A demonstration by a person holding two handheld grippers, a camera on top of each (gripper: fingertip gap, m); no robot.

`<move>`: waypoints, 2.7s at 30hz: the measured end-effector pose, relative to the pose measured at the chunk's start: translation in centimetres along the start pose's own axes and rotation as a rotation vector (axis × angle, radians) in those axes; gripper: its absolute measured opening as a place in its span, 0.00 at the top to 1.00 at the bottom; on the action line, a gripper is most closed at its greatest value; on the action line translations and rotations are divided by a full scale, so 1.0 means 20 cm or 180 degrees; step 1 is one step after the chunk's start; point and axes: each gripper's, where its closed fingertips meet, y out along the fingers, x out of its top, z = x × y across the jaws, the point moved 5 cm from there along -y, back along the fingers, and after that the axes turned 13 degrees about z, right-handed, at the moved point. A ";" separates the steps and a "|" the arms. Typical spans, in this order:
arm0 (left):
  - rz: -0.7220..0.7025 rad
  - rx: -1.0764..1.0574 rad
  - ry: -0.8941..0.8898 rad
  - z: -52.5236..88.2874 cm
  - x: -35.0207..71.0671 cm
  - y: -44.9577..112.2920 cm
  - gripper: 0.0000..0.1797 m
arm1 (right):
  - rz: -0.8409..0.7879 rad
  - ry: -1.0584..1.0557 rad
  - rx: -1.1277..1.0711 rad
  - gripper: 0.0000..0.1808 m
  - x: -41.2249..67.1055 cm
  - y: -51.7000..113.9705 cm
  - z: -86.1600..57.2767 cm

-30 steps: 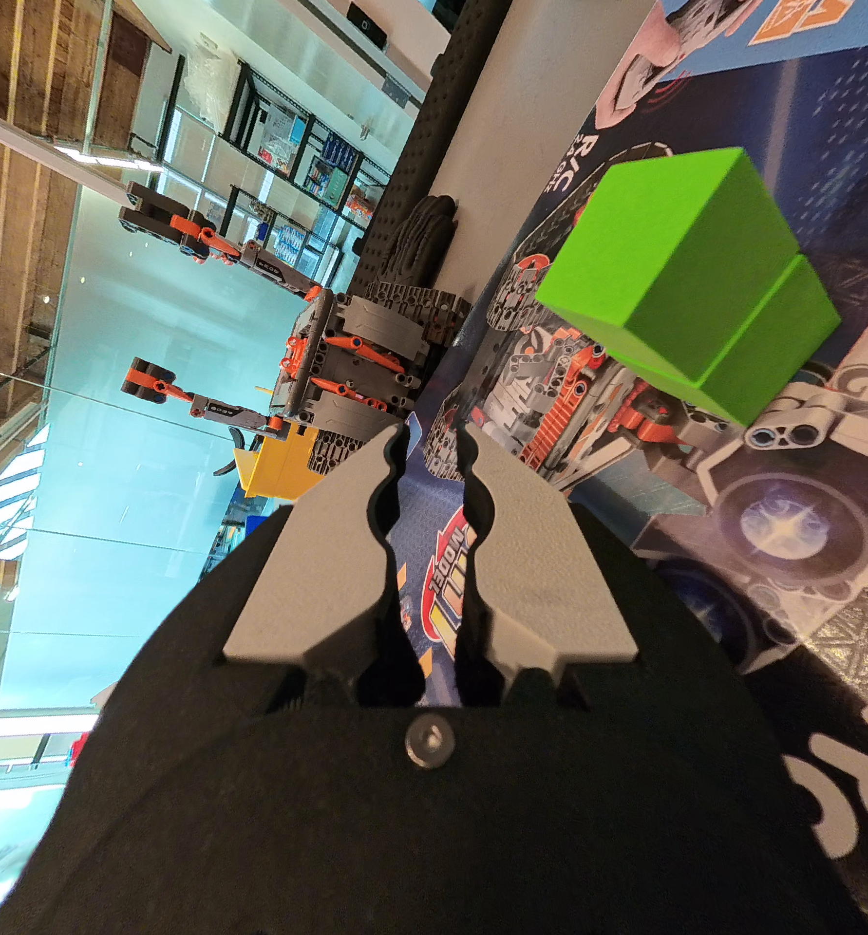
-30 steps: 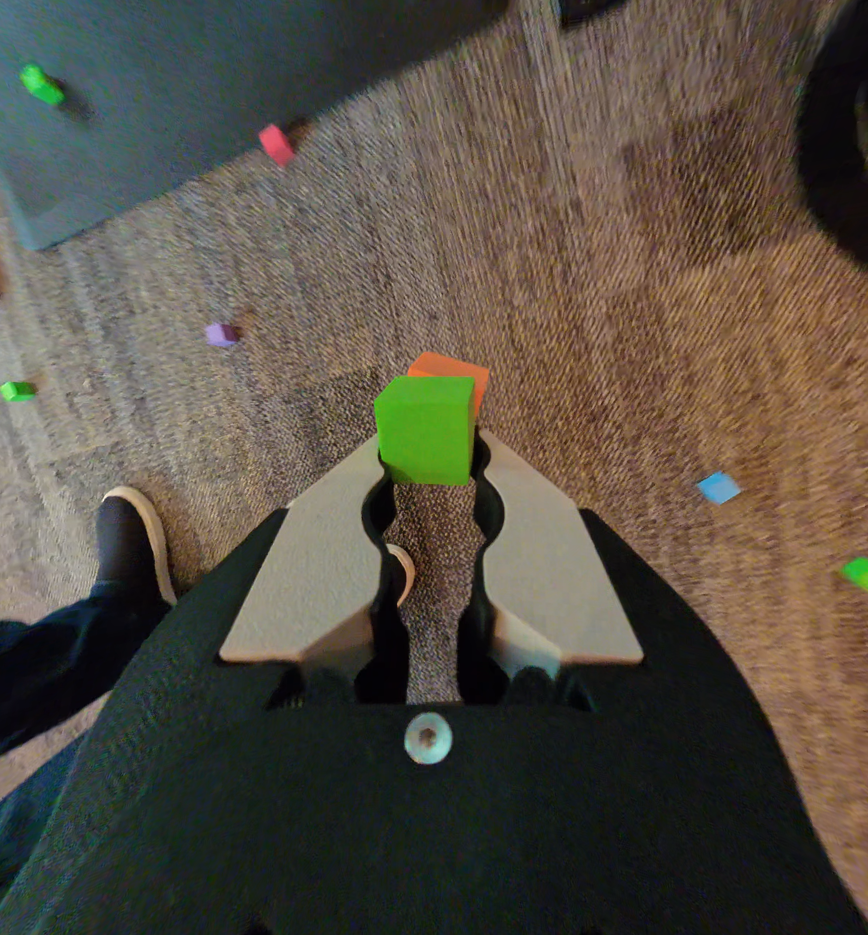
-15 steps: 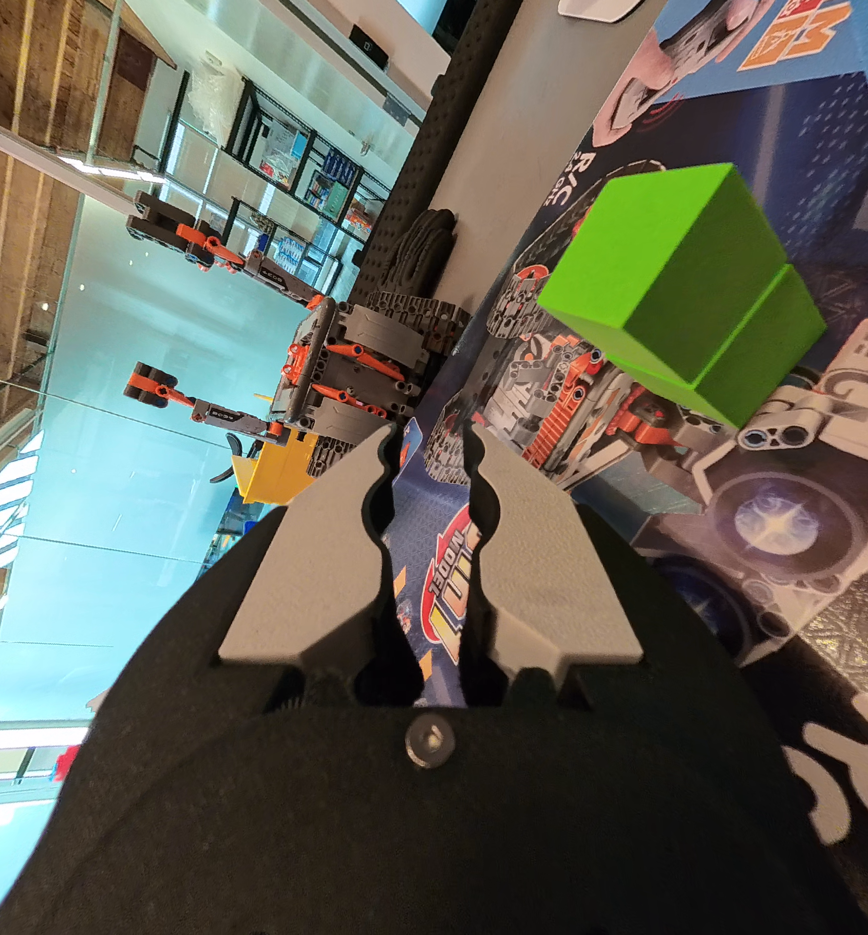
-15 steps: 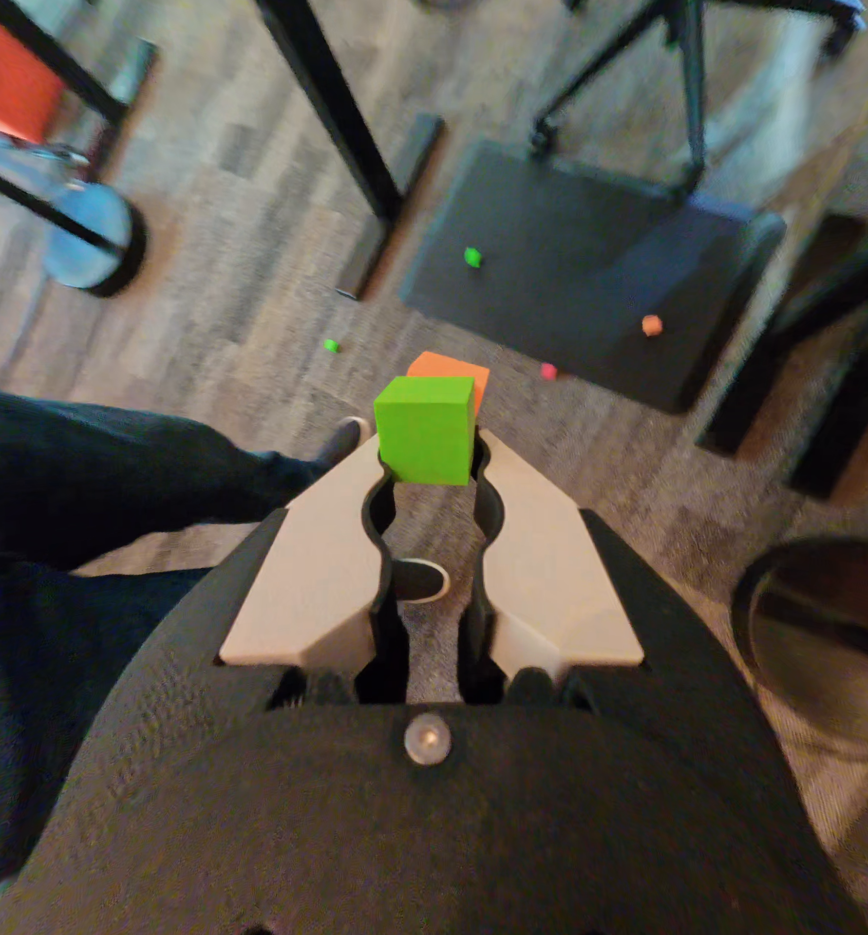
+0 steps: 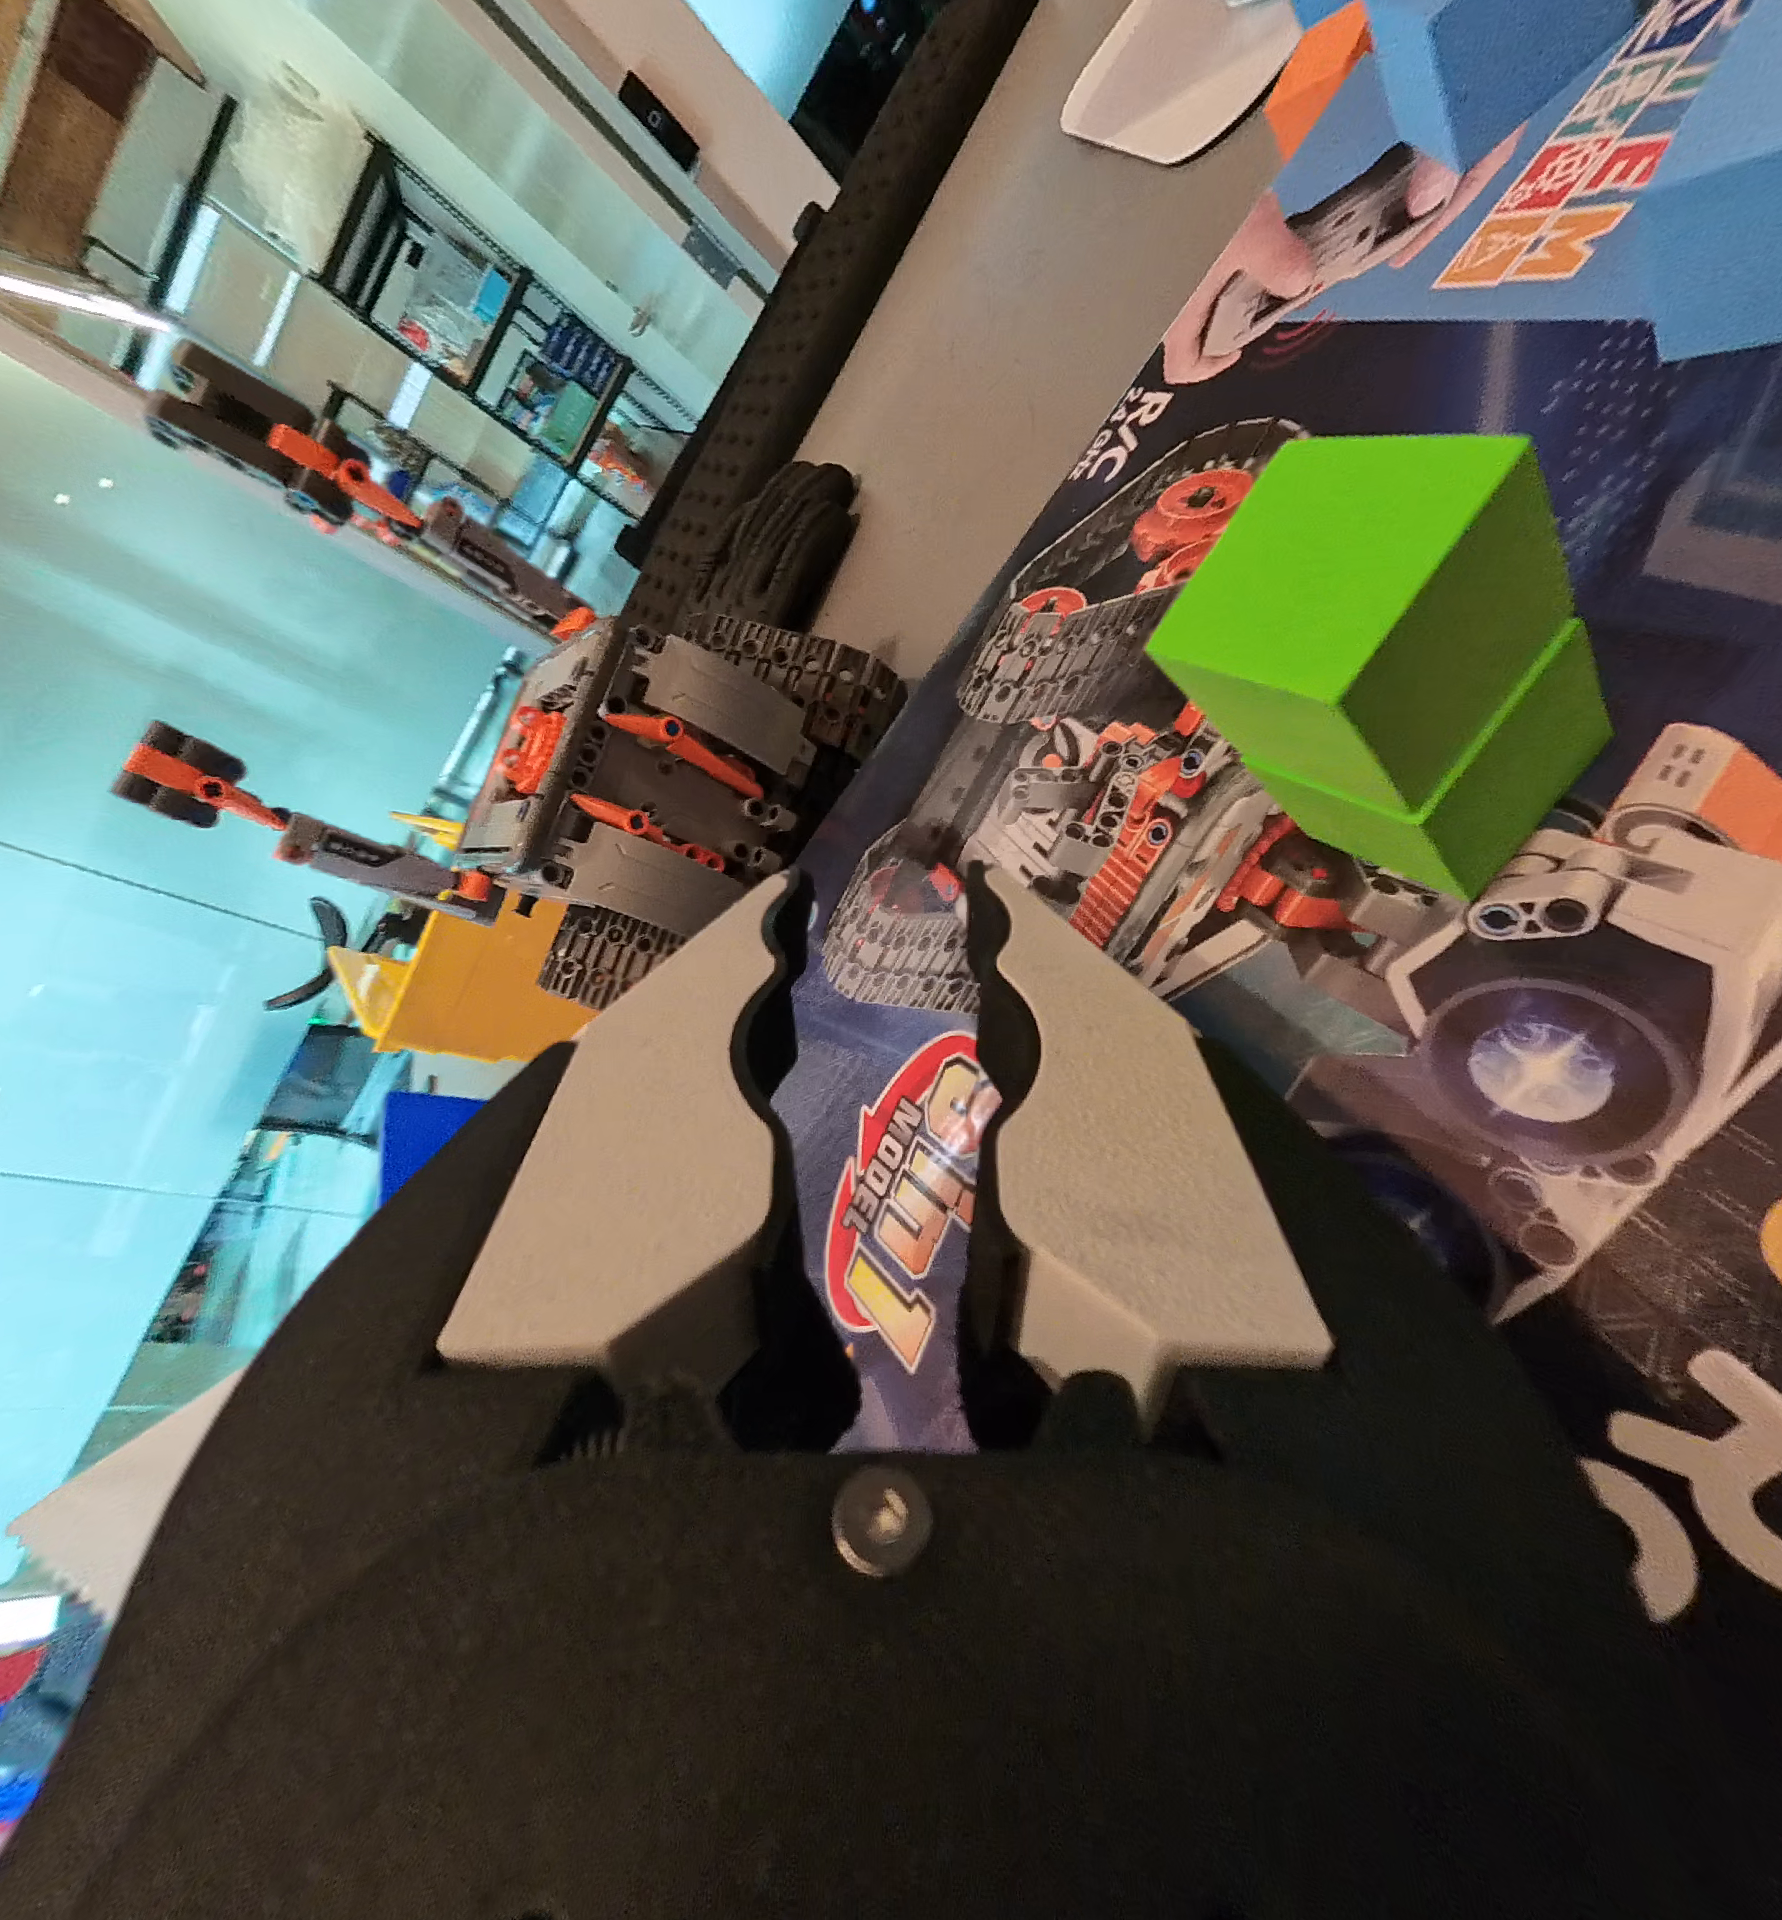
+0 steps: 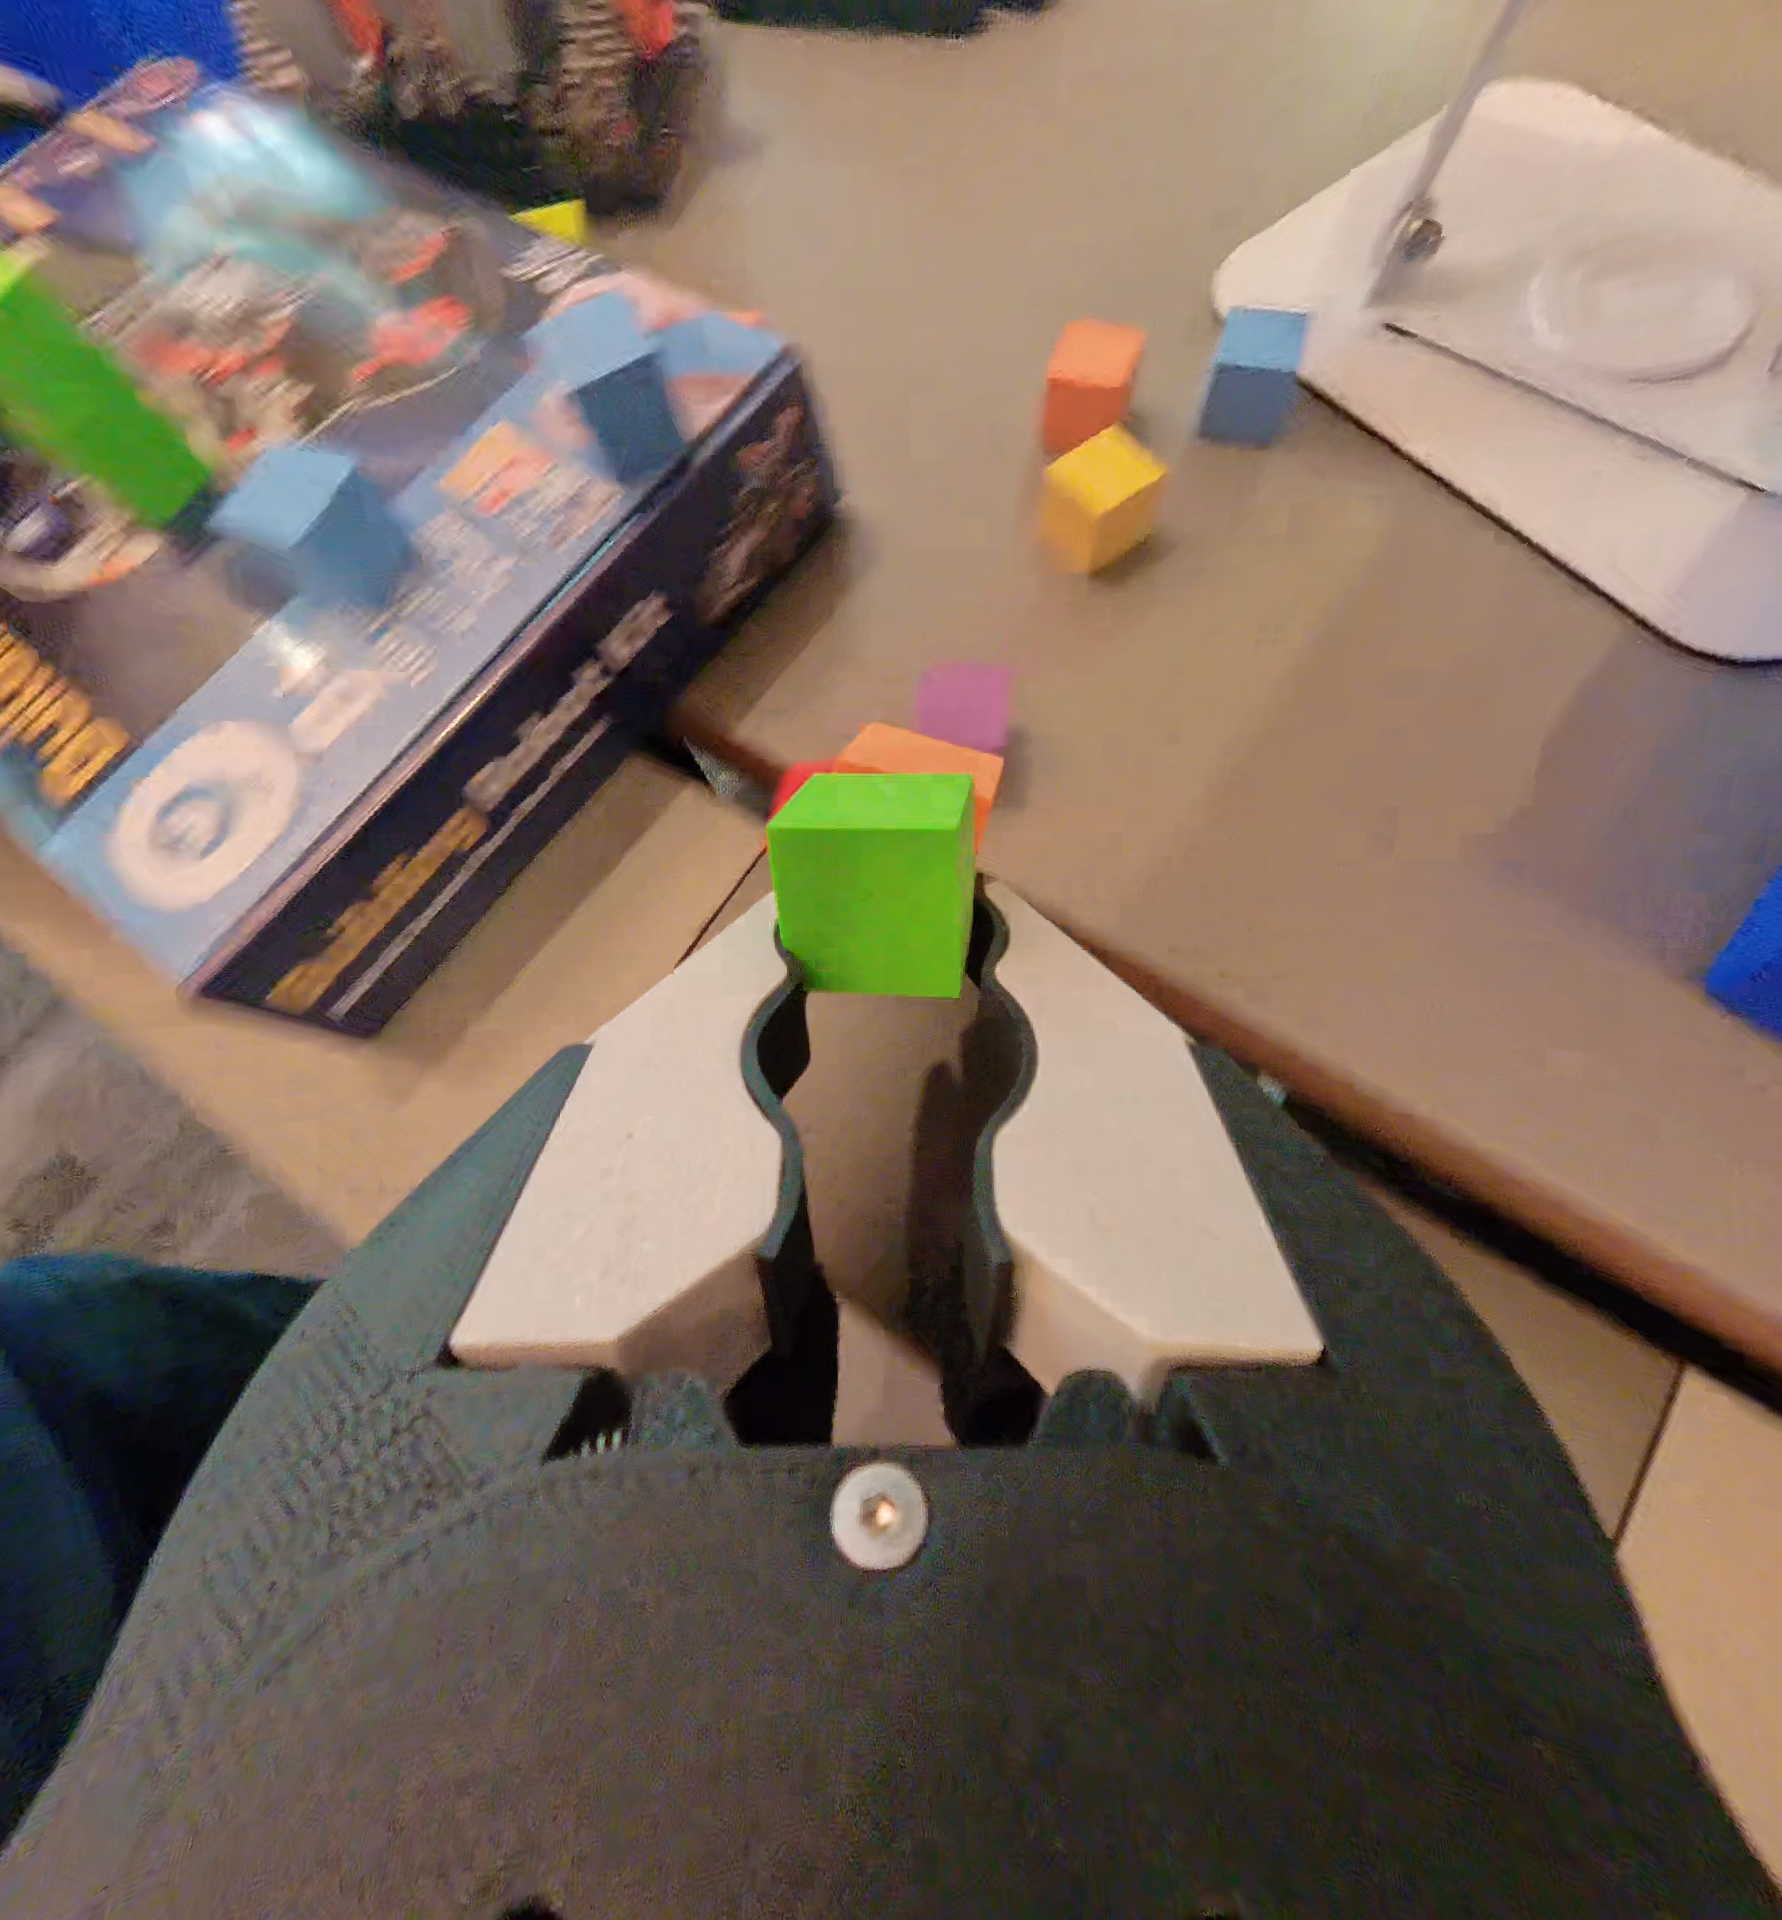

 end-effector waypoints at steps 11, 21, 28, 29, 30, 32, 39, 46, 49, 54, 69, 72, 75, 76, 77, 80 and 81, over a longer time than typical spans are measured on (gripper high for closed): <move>-0.0608 -0.0541 -0.0188 0.05 0.12 -0.16 0.75 | -0.0035 0.0469 -0.0090 0.68 0.26 0.27 -0.32; -0.2691 -0.2320 0.0663 -0.51 0.63 -0.95 0.85 | -0.1405 0.0891 -0.0679 0.77 -0.75 -0.34 0.30; -0.2457 -0.4489 0.1608 -1.54 0.57 -1.27 0.90 | -0.0850 0.2775 -0.0911 0.77 -2.28 0.06 0.66; -0.2309 -0.4628 0.1819 -1.70 0.53 -1.28 0.90 | -0.0705 0.3036 -0.0894 0.77 -2.50 0.13 0.72; -0.2188 -0.4735 0.2023 -1.85 0.47 -1.27 0.90 | -0.0591 0.3301 -0.0876 0.77 -2.72 0.20 0.77; -0.1810 -0.4824 0.2462 -2.13 0.35 -1.24 0.89 | -0.0466 0.3865 -0.0831 0.76 -3.11 0.31 0.88; -0.0381 -0.4870 0.3165 -2.87 0.08 -1.17 0.80 | -0.0314 0.5311 -0.0795 0.73 -4.13 0.42 1.27; 0.0010 -0.4900 0.3718 -3.59 0.19 -1.33 0.71 | -0.0134 0.6314 -0.0831 0.70 -4.91 0.42 1.65; -0.0068 -0.4892 0.4081 -3.92 0.21 -1.36 0.69 | -0.0070 0.6508 -0.0923 0.69 -5.13 0.42 1.77; 0.0117 -0.4897 0.4505 -4.46 0.13 -1.28 0.64 | 0.0115 0.6812 -0.0939 0.68 -5.37 0.48 1.95; -0.0538 -0.4394 0.5492 -6.34 -0.09 -1.30 0.28 | 0.0235 0.7619 -0.1295 0.64 -6.33 0.70 2.23; -0.0483 -0.4530 0.5273 -6.79 -0.16 -1.42 0.15 | 0.0260 0.7687 -0.1391 0.65 -6.57 0.77 2.33; -0.0517 -0.4716 0.5187 -7.23 -0.27 -1.53 0.12 | 0.0360 0.7784 -0.1526 0.63 -6.83 0.82 2.46; -0.0610 -0.4689 0.5259 -7.37 -0.31 -1.55 0.12 | 0.0370 0.7832 -0.1601 0.61 -6.92 0.83 2.50; -0.0705 -0.4706 0.5294 -7.52 -0.35 -1.58 0.12 | 0.0411 0.7871 -0.1692 0.59 -7.02 0.83 2.54; -0.0934 -0.4613 0.5347 -7.91 -0.43 -1.62 0.12 | 0.0432 0.8061 -0.2075 0.58 -7.30 0.81 2.67; -0.1026 -0.4650 0.5303 -8.03 -0.43 -1.65 0.12 | 0.0387 0.8161 -0.2191 0.56 -7.39 0.80 2.72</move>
